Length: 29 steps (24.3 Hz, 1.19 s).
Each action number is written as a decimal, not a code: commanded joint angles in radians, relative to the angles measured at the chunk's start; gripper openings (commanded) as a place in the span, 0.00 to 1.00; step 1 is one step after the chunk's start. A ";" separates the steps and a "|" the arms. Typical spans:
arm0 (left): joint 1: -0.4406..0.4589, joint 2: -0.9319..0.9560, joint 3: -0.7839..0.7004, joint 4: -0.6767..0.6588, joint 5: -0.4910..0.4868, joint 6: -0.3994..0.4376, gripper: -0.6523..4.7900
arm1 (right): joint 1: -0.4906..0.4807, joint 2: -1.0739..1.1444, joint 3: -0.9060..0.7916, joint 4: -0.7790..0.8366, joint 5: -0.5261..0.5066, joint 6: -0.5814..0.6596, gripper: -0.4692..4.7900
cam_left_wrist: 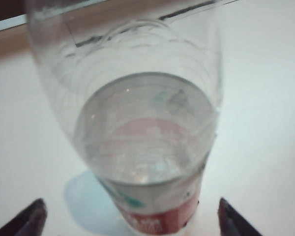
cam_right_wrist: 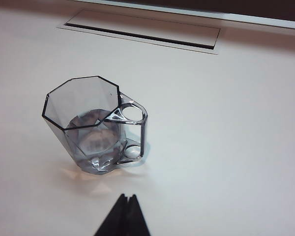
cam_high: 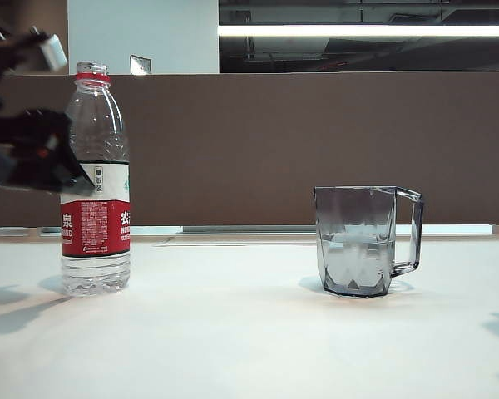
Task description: Pick up the mineral water bottle with the left hand on the table and pour water into the mug until it's half full.
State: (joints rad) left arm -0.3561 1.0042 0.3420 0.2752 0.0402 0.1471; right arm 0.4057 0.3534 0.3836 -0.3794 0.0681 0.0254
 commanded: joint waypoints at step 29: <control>0.179 -1.001 -0.279 -0.242 -0.036 -0.140 0.11 | 0.000 -0.002 0.006 0.039 0.001 -0.003 0.08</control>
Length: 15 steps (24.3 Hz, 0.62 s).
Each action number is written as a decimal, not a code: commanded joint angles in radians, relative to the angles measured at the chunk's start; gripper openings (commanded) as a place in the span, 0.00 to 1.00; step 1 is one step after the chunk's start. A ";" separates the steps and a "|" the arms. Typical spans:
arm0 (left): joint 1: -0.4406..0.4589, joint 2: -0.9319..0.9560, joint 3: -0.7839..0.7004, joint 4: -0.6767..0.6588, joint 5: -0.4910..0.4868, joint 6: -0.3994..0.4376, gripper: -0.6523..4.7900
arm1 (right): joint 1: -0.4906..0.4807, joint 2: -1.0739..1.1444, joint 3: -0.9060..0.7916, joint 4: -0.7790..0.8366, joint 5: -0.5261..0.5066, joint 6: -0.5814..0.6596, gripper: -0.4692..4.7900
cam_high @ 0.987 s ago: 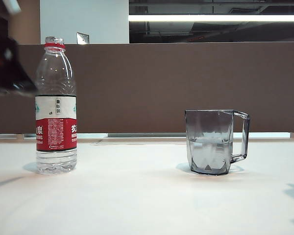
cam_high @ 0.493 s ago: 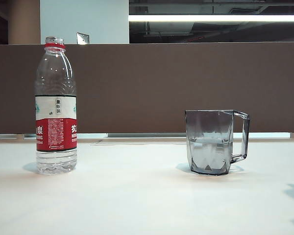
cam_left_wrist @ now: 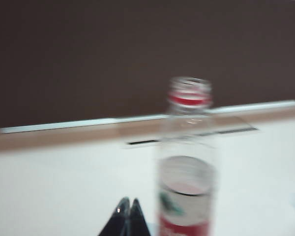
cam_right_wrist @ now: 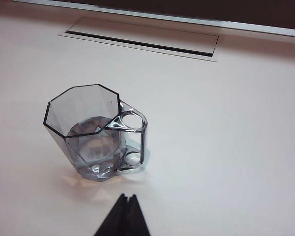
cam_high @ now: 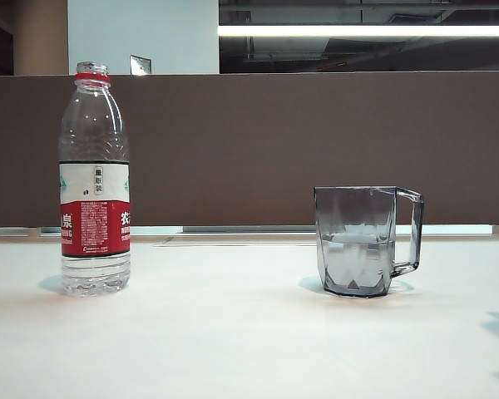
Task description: Pick up the mineral water bottle with the left hand on the table and pour water into the mug until it's half full.
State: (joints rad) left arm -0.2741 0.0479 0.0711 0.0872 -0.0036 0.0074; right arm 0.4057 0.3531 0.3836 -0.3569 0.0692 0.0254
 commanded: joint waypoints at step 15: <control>0.291 -0.044 -0.061 -0.053 0.007 0.010 0.11 | 0.001 -0.012 0.006 0.016 0.000 -0.003 0.08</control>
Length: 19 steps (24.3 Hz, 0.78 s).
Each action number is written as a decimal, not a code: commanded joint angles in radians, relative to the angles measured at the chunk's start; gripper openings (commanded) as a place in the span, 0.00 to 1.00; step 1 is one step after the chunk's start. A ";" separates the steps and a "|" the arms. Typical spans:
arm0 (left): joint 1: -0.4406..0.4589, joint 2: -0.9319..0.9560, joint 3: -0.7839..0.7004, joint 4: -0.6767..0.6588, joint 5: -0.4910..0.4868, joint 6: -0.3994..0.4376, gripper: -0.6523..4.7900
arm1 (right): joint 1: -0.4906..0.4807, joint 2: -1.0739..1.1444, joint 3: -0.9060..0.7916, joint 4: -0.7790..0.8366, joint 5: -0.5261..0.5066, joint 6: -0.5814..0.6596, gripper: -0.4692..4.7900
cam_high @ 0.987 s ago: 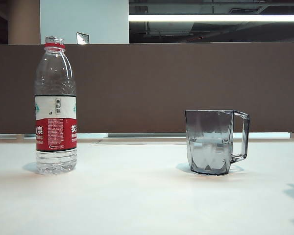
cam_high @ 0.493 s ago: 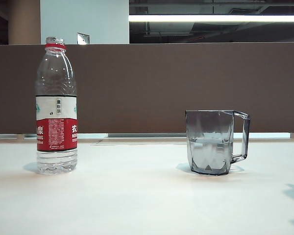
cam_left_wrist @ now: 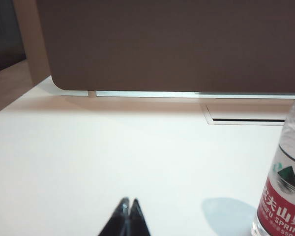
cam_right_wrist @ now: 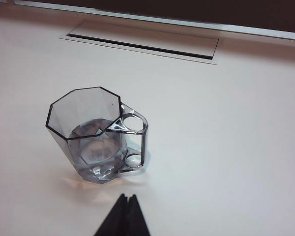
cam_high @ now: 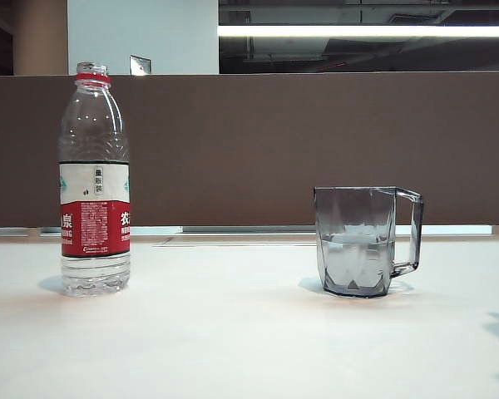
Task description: Pick up the mineral water bottle with the left hand on the table and pour water into the mug until it's half full.
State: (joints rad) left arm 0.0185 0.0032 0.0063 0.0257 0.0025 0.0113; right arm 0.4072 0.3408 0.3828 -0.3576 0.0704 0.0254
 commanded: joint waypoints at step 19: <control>-0.101 0.000 0.004 -0.035 -0.032 0.015 0.11 | 0.000 -0.001 0.007 0.017 -0.001 -0.003 0.08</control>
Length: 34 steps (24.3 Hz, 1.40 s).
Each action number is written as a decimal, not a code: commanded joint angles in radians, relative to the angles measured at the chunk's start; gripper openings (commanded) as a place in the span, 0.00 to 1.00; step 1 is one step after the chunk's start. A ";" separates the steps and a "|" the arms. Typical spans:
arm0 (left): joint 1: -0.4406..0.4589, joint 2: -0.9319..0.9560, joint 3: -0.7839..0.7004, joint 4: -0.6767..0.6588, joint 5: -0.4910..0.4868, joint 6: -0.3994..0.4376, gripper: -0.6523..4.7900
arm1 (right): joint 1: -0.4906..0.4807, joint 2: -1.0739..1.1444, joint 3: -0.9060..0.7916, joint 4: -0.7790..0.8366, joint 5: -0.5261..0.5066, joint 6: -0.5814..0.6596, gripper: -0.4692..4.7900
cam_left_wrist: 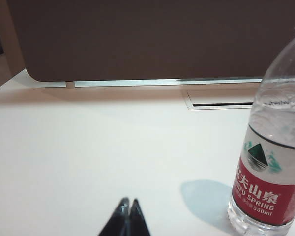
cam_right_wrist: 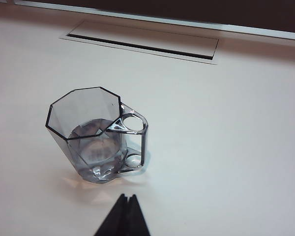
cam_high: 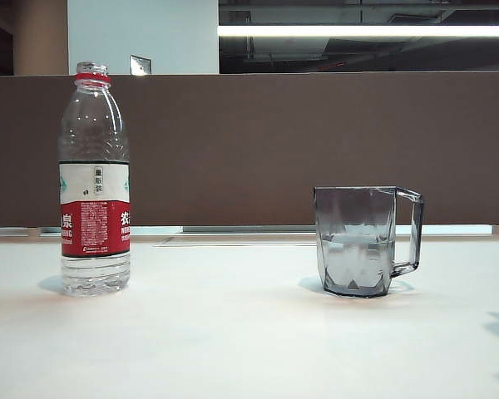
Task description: Pick up the mineral water bottle with the left hand on the table and pour water into the mug until it's half full.
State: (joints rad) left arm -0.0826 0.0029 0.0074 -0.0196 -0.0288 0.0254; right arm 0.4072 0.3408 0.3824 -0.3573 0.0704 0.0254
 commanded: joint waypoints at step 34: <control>0.000 0.001 0.003 0.006 -0.001 0.001 0.11 | -0.410 -0.320 -0.348 0.344 -0.049 -0.030 0.08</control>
State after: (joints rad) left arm -0.0826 0.0032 0.0074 -0.0204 -0.0288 0.0254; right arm -0.0074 0.0200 0.0357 -0.0399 0.0246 -0.0013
